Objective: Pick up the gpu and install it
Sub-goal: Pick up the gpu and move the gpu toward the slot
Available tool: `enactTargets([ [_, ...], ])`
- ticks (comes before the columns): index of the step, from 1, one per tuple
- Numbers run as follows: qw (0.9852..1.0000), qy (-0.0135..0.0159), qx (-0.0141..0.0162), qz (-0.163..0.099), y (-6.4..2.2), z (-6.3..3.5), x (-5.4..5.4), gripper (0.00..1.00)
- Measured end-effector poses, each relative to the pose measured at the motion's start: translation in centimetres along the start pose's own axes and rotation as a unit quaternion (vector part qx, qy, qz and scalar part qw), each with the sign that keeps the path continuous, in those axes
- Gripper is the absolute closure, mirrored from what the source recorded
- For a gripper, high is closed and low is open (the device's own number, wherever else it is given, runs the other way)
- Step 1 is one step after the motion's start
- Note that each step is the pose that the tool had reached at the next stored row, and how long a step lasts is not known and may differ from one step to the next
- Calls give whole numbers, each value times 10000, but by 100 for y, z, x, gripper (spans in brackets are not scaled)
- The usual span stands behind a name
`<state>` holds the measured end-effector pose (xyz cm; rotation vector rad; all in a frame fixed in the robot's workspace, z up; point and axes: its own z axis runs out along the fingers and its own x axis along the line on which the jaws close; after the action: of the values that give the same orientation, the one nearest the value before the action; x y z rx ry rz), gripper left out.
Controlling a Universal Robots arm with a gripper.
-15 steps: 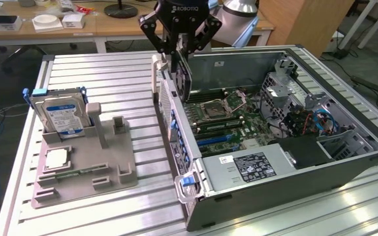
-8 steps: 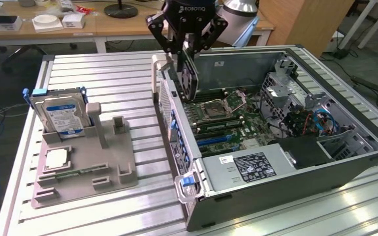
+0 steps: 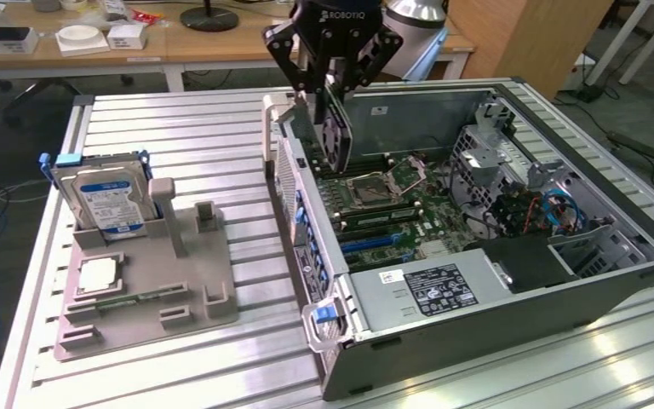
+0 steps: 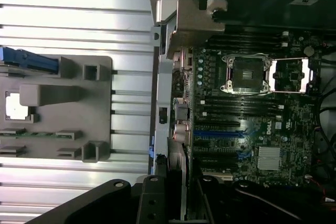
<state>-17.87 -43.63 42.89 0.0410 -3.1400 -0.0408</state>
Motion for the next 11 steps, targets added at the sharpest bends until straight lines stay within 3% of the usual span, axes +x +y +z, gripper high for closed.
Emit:
enactTargets([
  [11, 10000, 0, 0, 0, -4, 0, -151, 73],
])
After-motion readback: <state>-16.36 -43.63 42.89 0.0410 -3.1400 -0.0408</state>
